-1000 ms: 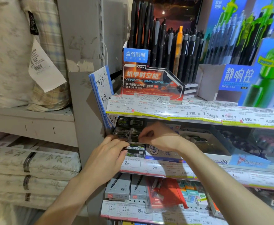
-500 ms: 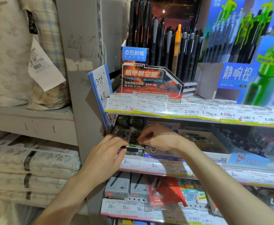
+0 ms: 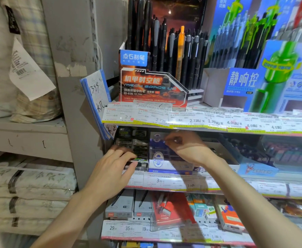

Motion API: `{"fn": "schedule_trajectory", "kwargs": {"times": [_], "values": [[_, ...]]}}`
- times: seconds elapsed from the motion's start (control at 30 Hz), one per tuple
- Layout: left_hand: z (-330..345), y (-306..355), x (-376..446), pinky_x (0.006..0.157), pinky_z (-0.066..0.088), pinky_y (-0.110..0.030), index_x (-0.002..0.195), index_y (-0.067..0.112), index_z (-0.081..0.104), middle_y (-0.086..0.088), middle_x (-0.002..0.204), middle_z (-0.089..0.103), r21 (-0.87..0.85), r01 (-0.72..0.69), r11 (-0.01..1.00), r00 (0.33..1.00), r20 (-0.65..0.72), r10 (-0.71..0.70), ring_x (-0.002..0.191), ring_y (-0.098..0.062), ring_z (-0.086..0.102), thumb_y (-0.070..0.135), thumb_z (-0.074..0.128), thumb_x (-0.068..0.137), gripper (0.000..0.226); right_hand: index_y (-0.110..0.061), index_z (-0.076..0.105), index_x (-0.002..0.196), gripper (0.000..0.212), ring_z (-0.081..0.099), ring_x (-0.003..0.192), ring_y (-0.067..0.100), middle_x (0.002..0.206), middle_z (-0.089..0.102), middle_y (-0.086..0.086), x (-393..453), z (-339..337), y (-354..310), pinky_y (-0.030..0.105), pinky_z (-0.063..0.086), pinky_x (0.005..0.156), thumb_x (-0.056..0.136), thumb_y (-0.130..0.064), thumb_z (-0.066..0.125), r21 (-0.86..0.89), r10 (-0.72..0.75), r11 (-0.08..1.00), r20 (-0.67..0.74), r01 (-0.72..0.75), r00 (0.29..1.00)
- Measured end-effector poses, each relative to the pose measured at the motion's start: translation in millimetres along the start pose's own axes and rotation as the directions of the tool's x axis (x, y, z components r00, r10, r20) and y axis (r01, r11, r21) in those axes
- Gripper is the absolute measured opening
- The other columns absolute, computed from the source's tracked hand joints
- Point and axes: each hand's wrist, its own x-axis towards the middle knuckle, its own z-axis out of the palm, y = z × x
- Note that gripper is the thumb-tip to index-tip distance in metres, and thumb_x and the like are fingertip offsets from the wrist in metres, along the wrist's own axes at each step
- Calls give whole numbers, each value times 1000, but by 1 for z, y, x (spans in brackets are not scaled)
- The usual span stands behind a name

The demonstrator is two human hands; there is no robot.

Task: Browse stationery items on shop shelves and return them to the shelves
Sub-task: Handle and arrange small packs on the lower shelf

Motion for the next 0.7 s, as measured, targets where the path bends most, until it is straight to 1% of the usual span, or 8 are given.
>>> {"fn": "schedule_trajectory", "kwargs": {"times": [0.07, 0.13, 0.23, 0.3, 0.37, 0.53, 0.6, 0.7], "values": [[2, 0, 1, 77, 50, -32, 108, 25, 66, 9, 99, 63, -10, 13, 1000, 1000, 4, -13, 95, -15, 51, 49, 39, 92, 40, -37, 72, 95, 15, 68, 96, 19, 103, 74, -7, -7, -12, 21, 35, 54, 89, 91, -29, 60, -37, 54, 998, -39, -55, 998], [2, 0, 1, 77, 49, -32, 106, 26, 66, 9, 99, 63, -25, 26, 999, 1000, 7, -26, 95, -14, 51, 50, 38, 91, 40, -33, 74, 97, 18, 68, 96, 21, 104, 75, -5, -14, -23, 39, 37, 55, 87, 90, -26, 59, -127, 89, 987, -45, -94, 995], [3, 1, 1, 77, 50, -33, 106, 25, 66, 8, 98, 63, -32, 42, 999, 999, 10, -42, 94, -16, 52, 53, 37, 89, 43, -29, 75, 104, 24, 67, 101, 23, 112, 73, -3, -22, -33, 61, 26, 51, 80, 91, -17, 59, -291, 179, 940, -14, -176, 984], [3, 3, 2, 77, 49, -33, 105, 24, 67, 7, 98, 63, -39, 52, 998, 999, 11, -51, 94, -17, 53, 54, 37, 89, 45, -29, 76, 107, 26, 66, 103, 24, 117, 72, -1, -24, -35, 71, 26, 50, 80, 90, -15, 61, -353, 221, 912, -7, -209, 975], [3, 3, 3, 78, 49, -34, 105, 24, 67, 6, 99, 64, -42, 59, 997, 998, 13, -59, 95, -18, 54, 54, 37, 88, 46, -26, 76, 107, 28, 66, 102, 24, 117, 72, 1, -23, -35, 77, 28, 52, 83, 88, -12, 63, -375, 239, 900, -4, -223, 971], [2, 3, 3, 80, 49, -34, 106, 25, 66, 7, 101, 63, -43, 63, 997, 998, 33, -62, 97, -18, 53, 56, 36, 88, 47, -24, 78, 101, 30, 66, 95, 23, 108, 74, 0, -21, -37, 80, 24, 45, 73, 83, -5, 62, -377, 252, 897, 6, -231, 968], [2, 2, 2, 80, 48, -33, 107, 26, 66, 9, 101, 63, -39, 61, 997, 998, 35, -60, 98, -16, 52, 56, 36, 89, 46, -22, 78, 96, 28, 66, 92, 23, 104, 74, 2, -22, -39, 79, 26, 46, 72, 83, -4, 62, -378, 251, 899, 31, -221, 967], [2, 2, 1, 78, 48, -32, 106, 26, 66, 10, 100, 62, -44, 50, 998, 999, 18, -49, 97, -14, 51, 53, 39, 89, 42, -22, 78, 101, 30, 66, 98, 24, 109, 74, 1, -27, -42, 75, 30, 52, 82, 84, -4, 61, -370, 221, 908, 26, -196, 975]]}}
